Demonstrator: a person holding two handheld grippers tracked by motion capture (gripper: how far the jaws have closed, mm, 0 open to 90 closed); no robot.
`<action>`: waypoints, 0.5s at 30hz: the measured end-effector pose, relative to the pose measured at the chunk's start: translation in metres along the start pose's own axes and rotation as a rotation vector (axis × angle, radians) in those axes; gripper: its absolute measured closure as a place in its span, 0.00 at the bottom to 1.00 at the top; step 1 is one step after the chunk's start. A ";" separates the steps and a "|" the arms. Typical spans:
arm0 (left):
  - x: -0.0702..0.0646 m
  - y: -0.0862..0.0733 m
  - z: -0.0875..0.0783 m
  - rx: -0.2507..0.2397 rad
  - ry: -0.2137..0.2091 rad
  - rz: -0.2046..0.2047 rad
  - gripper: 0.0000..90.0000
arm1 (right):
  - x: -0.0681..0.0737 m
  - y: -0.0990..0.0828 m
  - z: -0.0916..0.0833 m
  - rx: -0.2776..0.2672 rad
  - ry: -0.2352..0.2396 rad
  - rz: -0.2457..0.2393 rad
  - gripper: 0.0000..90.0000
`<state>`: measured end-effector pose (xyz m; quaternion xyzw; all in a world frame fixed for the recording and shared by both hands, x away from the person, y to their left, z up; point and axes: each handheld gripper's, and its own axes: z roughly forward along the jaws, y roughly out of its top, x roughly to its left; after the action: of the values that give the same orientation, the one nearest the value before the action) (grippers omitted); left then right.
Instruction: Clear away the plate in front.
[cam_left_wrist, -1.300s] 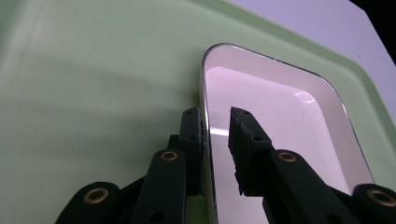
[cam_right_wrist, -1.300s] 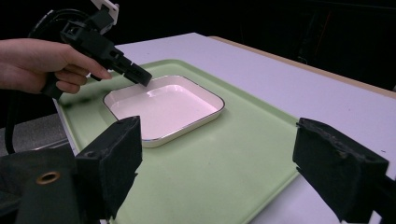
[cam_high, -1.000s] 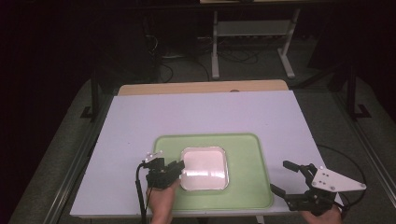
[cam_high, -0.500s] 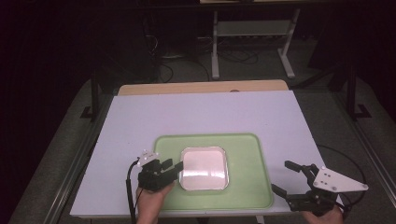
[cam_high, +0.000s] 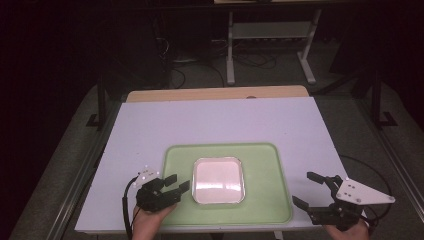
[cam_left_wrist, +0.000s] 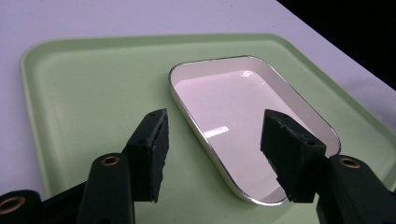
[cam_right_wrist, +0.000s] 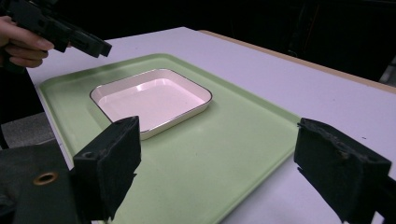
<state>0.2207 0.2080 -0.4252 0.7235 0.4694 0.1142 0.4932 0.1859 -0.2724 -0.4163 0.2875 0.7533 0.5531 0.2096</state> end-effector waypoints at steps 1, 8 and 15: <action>0.000 0.000 -0.002 -0.007 -0.005 0.007 0.45 | 0.000 0.000 0.000 0.001 -0.002 0.002 0.15; 0.002 -0.002 -0.015 -0.021 -0.016 0.071 0.40 | -0.001 -0.001 0.000 0.010 -0.005 0.007 0.15; 0.000 -0.005 -0.028 -0.032 0.001 0.138 0.37 | -0.001 -0.001 0.001 0.015 -0.007 0.006 0.15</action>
<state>0.2004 0.2252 -0.4156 0.7459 0.4169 0.1557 0.4956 0.1869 -0.2724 -0.4178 0.2930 0.7559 0.5471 0.2084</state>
